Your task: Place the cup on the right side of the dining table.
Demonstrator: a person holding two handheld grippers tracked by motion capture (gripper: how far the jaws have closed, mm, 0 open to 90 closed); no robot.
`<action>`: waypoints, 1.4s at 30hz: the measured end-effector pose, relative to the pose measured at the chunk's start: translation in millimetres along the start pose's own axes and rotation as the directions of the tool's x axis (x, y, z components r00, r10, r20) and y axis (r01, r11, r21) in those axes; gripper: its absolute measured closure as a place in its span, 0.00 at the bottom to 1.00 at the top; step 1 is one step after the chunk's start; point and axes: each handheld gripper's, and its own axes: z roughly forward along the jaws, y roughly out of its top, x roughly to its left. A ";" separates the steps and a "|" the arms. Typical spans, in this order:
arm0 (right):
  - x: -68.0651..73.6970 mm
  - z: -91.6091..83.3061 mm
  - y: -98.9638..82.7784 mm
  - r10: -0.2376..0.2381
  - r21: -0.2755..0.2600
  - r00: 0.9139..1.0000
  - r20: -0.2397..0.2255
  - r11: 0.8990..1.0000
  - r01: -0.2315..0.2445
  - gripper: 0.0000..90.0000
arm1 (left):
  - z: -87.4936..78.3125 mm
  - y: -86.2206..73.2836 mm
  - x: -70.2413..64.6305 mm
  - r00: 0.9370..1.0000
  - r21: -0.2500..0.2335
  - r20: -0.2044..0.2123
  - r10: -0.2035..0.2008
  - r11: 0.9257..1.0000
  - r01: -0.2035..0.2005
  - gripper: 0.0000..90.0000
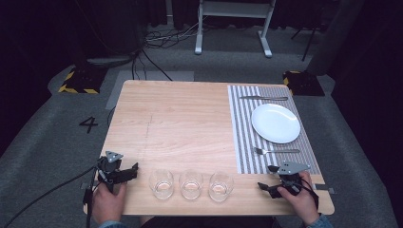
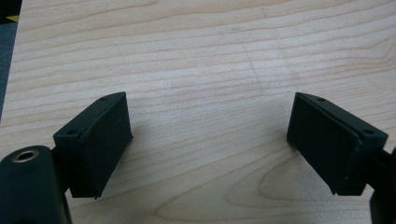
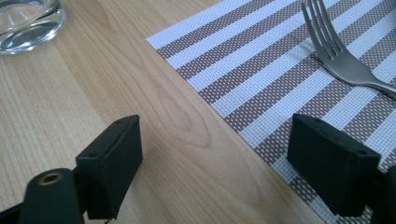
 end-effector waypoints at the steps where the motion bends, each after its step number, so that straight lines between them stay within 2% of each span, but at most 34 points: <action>1: 0.0 0.0 0.0 0.000 0.000 1.000 0.000 1.000 0.000 0.20 | 0.0 0.0 0.0 1.000 0.000 0.000 0.000 1.000 0.000 0.15; 21: 0.6 0.3 0.4 0.004 0.005 1.000 0.008 1.000 -0.004 0.19 | 0.1 0.0 -0.1 1.000 -0.001 0.000 -0.001 1.000 0.001 0.16; 25: 1.8 0.9 2.4 0.019 0.018 1.000 0.009 1.000 -0.020 0.18 | 0.0 0.1 0.0 1.000 0.000 0.000 0.000 1.000 0.000 0.15; 26: 2.1 -0.3 4.3 0.039 0.029 0.999 0.009 0.999 -0.039 0.18 | 0.0 0.1 0.0 1.000 0.000 0.000 0.000 1.000 0.000 0.15; 29: 3.4 -2.7 7.3 0.060 0.030 0.998 -0.012 0.998 -0.059 0.20 | 0.0 0.1 0.0 1.000 0.000 0.000 0.000 1.000 0.000 0.15; 34: 10.8 -12.1 20.5 0.030 0.055 0.999 -0.030 0.998 -0.028 0.19 | 0.0 0.1 0.0 1.000 0.000 0.000 0.000 1.000 0.000 0.15; 36: 15.8 -16.3 39.2 -0.007 0.086 0.999 -0.038 0.996 0.011 0.19 | 0.0 0.1 0.0 1.000 0.000 0.000 -0.001 1.000 0.001 0.15; 37: 15.8 -16.3 39.2 -0.007 0.086 0.999 -0.038 0.996 0.011 0.19 | 0.0 0.1 0.0 1.000 0.000 0.000 -0.001 1.000 0.001 0.15; 39: 21.3 -19.5 55.5 -0.037 0.076 0.998 -0.047 0.996 0.041 0.20 | 0.0 0.1 0.0 1.000 0.000 0.000 0.000 1.000 0.000 0.15; 41: 22.6 -20.1 58.6 -0.043 0.071 0.998 -0.049 0.996 0.047 0.20 | 0.0 0.1 0.0 1.000 0.000 0.000 0.000 1.000 0.000 0.15; 42: 27.3 -21.2 65.8 -0.060 0.067 0.997 -0.058 0.996 0.064 0.20 | 0.0 0.1 0.1 1.000 0.001 0.000 0.000 1.000 0.000 0.15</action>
